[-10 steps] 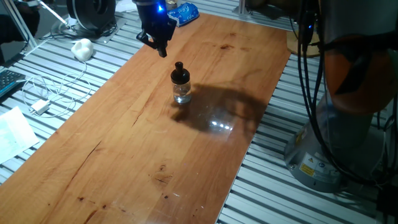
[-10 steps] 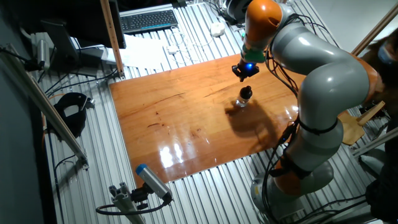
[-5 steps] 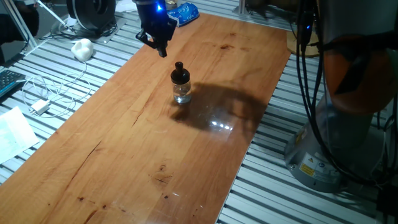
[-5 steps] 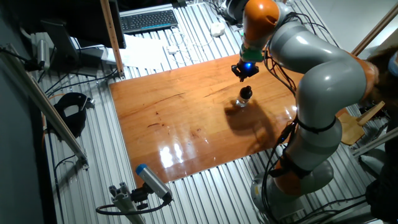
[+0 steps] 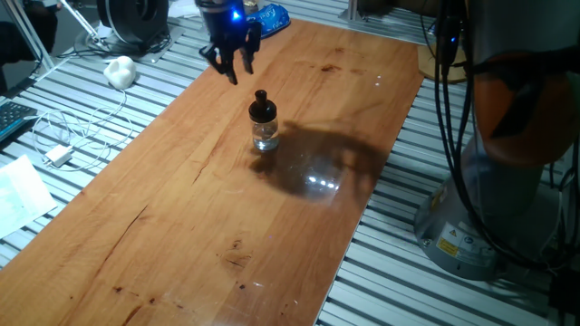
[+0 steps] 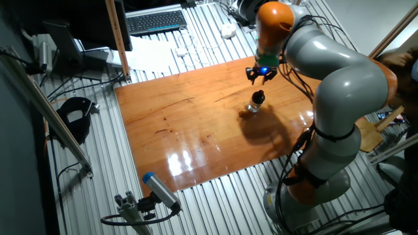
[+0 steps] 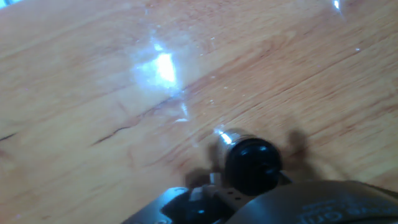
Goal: Unscrew the lid from the jar
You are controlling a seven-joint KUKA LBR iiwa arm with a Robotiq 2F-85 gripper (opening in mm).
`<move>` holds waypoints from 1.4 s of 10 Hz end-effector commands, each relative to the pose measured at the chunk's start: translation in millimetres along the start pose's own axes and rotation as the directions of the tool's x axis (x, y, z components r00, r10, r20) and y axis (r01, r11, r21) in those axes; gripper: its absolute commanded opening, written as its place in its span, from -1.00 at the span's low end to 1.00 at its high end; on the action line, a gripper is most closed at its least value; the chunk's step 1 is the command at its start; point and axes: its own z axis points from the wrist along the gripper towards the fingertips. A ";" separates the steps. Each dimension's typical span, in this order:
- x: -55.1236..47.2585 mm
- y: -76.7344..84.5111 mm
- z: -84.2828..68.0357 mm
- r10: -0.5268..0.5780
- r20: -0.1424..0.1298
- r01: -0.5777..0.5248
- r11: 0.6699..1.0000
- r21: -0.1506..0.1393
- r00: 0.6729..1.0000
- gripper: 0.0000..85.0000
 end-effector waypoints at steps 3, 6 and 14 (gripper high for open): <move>-0.7 -19.2 4.5 -0.028 -0.010 0.028 1.000 -0.007 1.000 0.60; 5.1 -23.0 5.0 -0.042 -0.008 0.042 0.999 -0.004 0.999 0.60; 7.1 -21.5 6.4 -0.042 -0.033 0.040 0.998 -0.039 0.999 0.60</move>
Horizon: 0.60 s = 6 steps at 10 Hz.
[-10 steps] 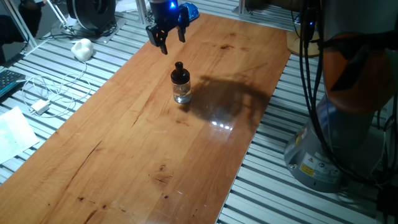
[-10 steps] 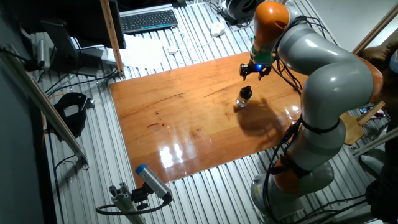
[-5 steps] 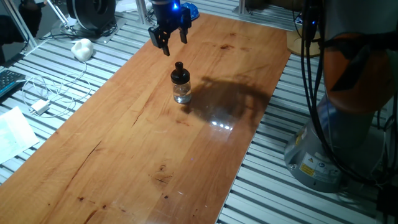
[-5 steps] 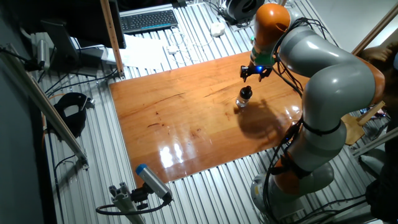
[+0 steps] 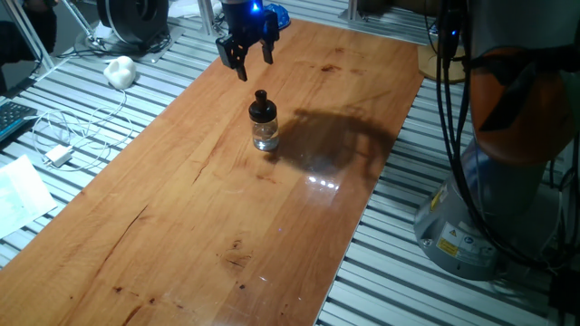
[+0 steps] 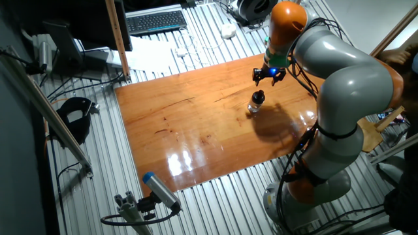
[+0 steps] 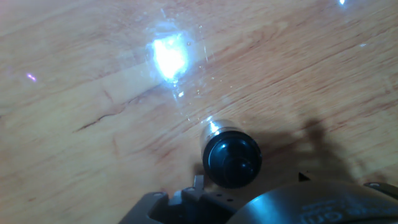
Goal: Unscrew the lid from the jar
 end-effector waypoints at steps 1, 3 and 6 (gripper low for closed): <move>0.0 0.0 -0.1 -0.011 0.004 0.011 1.000 -0.003 1.000 0.60; 0.6 -2.0 5.9 0.000 0.008 0.000 1.000 0.002 1.000 1.00; 3.2 -2.1 20.9 0.003 0.028 -0.003 1.000 -0.013 1.000 1.00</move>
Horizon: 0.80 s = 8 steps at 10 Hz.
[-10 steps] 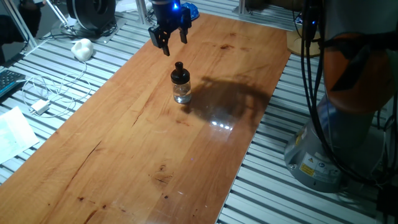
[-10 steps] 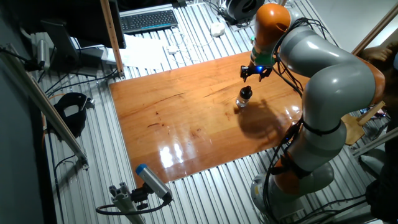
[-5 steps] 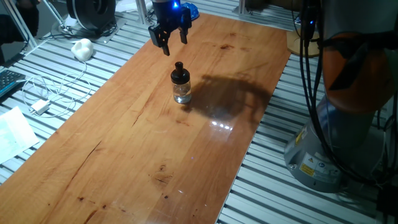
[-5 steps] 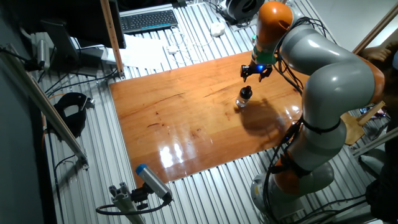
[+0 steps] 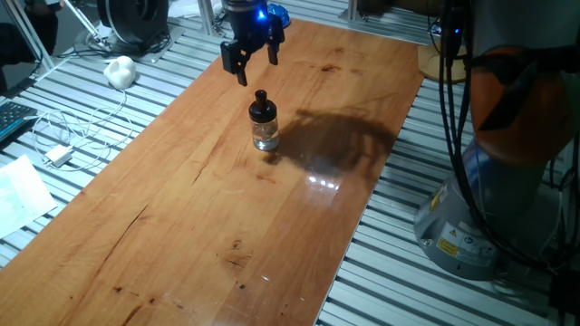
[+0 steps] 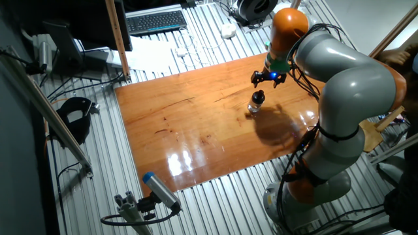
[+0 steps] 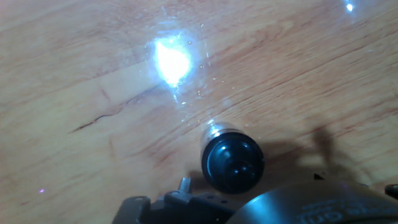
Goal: Unscrew the lid from the jar
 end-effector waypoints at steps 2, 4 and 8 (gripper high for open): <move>-2.0 0.7 4.2 -0.004 -0.004 0.005 1.000 0.003 1.000 1.00; -1.6 -0.8 16.1 0.003 0.004 -0.003 1.000 -0.001 1.000 1.00; -1.8 0.7 30.7 0.018 0.008 -0.018 1.000 -0.009 1.000 1.00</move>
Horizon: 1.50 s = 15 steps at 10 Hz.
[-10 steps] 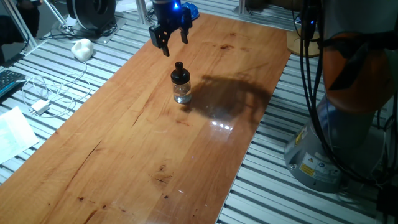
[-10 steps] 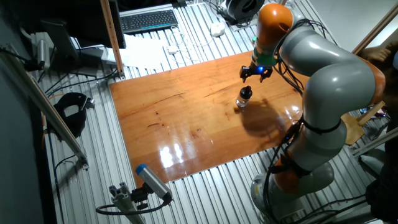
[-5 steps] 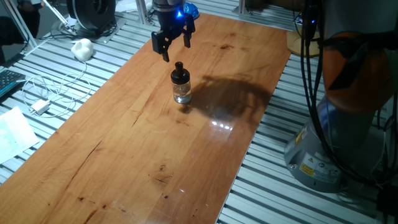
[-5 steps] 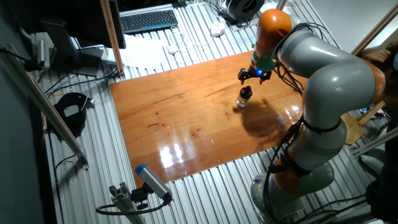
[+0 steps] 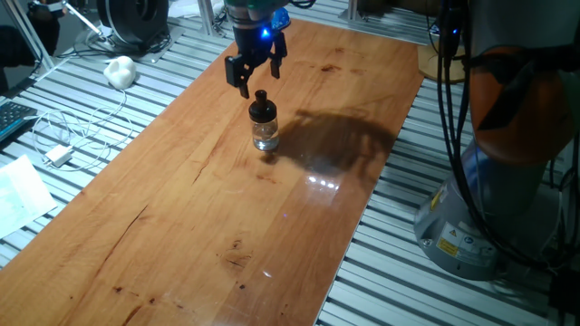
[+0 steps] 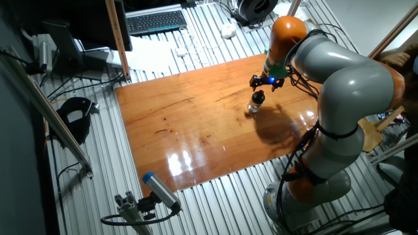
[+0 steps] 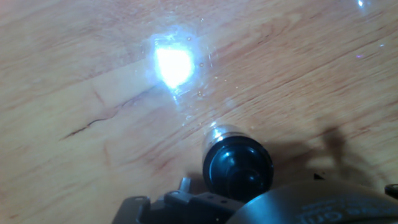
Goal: Unscrew the lid from the jar
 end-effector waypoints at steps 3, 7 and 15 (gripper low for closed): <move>-1.2 5.0 11.5 0.012 0.018 -0.012 1.000 0.003 1.000 1.00; -2.2 2.1 21.2 -0.010 0.023 0.009 1.000 0.028 1.000 1.00; -2.8 2.7 37.0 -0.001 0.044 0.000 1.000 0.012 0.999 1.00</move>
